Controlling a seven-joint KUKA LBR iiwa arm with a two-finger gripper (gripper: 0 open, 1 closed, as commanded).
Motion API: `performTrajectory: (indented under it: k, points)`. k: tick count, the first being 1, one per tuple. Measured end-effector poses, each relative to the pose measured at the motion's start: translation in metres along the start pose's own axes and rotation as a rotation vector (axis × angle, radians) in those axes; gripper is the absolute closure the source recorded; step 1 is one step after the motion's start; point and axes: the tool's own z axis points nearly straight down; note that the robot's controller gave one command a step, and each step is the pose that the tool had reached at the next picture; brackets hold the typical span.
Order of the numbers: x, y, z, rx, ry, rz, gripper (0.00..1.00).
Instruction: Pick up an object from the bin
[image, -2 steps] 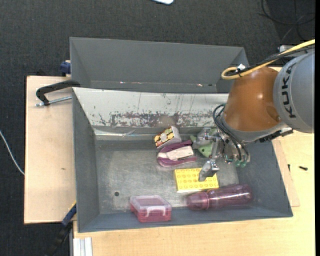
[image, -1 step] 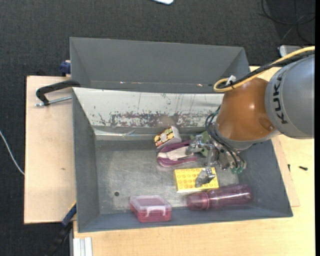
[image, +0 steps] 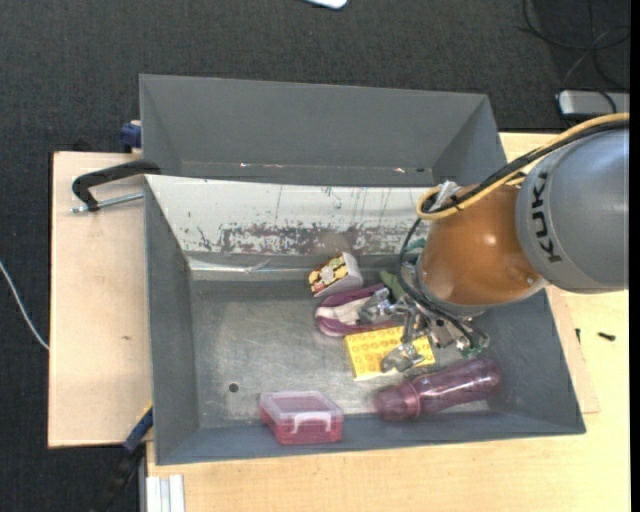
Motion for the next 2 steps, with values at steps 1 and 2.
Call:
performTrajectory:
  k: [1, 2]
  points:
    - [0.000, 0.000, 0.000, 0.000, 0.000, 0.000, 1.00]
    - [-0.024, -0.010, -0.186, -0.020, 0.045, -0.096, 1.00]
